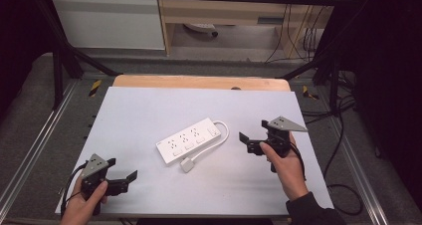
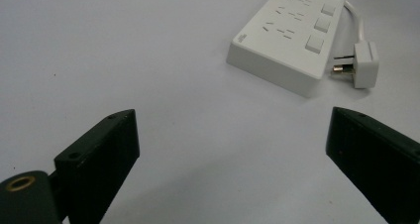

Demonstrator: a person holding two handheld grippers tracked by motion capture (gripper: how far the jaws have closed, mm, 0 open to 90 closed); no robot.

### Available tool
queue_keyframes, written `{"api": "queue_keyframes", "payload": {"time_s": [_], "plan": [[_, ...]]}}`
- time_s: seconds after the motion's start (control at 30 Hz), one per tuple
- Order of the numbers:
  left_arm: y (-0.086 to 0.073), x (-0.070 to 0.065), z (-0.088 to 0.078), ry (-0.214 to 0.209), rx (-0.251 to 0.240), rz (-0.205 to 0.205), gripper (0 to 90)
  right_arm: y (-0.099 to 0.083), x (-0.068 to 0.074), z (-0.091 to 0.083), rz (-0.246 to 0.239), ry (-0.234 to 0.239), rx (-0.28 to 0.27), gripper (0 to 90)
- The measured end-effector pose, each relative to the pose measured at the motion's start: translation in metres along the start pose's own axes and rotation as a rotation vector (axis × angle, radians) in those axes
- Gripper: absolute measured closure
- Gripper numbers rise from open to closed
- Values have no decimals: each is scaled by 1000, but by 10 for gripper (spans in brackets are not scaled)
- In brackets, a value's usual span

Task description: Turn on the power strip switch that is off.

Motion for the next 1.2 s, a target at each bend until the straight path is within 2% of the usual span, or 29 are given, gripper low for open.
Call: {"api": "queue_keyframes", "payload": {"time_s": [0.37, 0.67, 0.97, 1.2], "plan": [[1, -1, 0, -2, -5, 0, 63, -16, -38, -21, 19, -83, -27, 24], [0, -1, 0, 1, -2, 0, 63, -32, -69, -38, 55, -145, -43, 29], [0, -1, 0, 2, -6, -3, 63, -45, -90, -51, 81, -179, -46, 29], [0, -1, 0, 0, -7, -4, 63, -57, -100, -55, 85, -195, -35, 29]]}}
Point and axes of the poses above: each handheld gripper's, and its own axes: z roughly forward along the jaws, y roughly out of its top, x roughly to its left, the point moved 7 cm from there along z, roughly forward along the jaws, and after that the axes turned 13 degrees about -y, right-handed, at the moved point
